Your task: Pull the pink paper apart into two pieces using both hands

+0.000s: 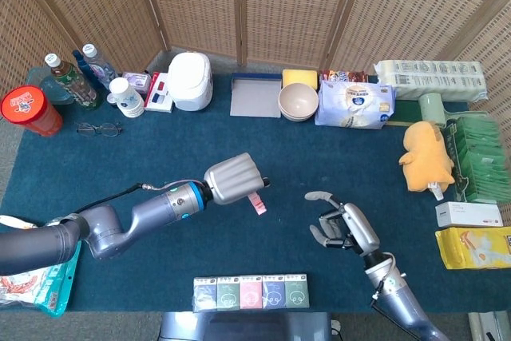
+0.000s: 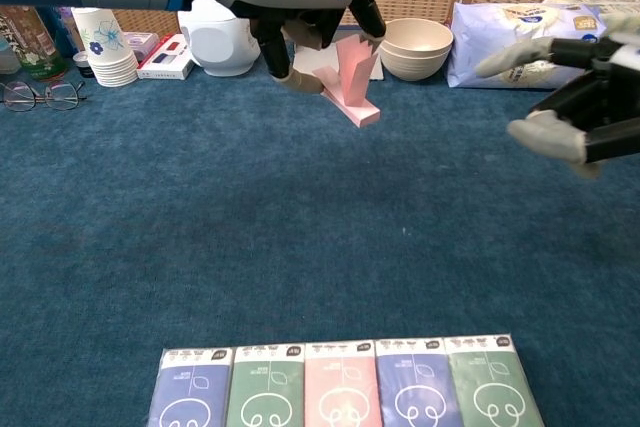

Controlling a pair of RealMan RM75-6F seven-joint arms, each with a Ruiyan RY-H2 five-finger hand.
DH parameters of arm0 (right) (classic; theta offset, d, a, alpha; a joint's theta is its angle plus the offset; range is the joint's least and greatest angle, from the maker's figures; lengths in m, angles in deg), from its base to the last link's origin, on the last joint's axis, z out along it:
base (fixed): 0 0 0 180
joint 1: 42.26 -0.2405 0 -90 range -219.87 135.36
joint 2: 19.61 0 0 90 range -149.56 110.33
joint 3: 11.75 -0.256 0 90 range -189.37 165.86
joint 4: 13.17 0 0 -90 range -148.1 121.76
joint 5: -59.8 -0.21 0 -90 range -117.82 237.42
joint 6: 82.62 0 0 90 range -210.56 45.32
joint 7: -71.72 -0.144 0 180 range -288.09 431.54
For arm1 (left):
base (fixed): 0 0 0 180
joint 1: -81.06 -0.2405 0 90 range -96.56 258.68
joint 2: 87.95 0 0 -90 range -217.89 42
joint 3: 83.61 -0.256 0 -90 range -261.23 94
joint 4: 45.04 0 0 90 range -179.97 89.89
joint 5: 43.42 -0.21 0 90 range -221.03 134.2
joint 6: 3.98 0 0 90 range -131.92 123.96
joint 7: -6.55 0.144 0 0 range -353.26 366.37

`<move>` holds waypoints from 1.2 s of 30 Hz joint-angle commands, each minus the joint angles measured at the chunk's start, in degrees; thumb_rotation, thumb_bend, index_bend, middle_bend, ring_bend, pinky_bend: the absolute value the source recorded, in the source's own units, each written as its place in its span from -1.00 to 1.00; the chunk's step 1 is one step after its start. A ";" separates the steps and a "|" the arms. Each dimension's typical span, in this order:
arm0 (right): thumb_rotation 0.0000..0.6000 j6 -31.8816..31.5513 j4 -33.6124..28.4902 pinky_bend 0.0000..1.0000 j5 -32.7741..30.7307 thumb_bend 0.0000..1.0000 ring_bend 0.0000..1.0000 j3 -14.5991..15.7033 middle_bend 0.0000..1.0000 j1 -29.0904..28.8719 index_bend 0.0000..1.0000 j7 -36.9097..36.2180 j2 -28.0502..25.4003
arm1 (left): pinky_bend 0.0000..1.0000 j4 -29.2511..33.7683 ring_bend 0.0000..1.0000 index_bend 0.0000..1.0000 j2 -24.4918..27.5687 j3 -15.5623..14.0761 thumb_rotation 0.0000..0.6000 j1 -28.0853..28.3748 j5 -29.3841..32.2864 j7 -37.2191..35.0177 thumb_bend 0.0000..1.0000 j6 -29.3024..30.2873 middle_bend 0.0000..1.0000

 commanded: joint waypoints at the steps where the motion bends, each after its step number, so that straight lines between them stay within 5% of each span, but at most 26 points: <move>1: 1.00 2.33 -0.22 0.61 -1.29 -0.22 0.79 -0.55 0.85 -1.83 -0.44 0.75 1.46 | 0.97 -0.29 0.93 0.28 -0.28 -0.28 1.00 0.15 0.09 -0.12 -0.21 0.29 1.00; 36: 1.00 9.58 -2.58 0.61 -6.38 -0.23 0.77 -3.01 0.84 -9.07 -0.49 0.38 3.16 | 0.97 -1.66 0.93 0.28 -1.86 -2.81 1.00 0.21 1.09 0.08 -0.21 2.22 1.00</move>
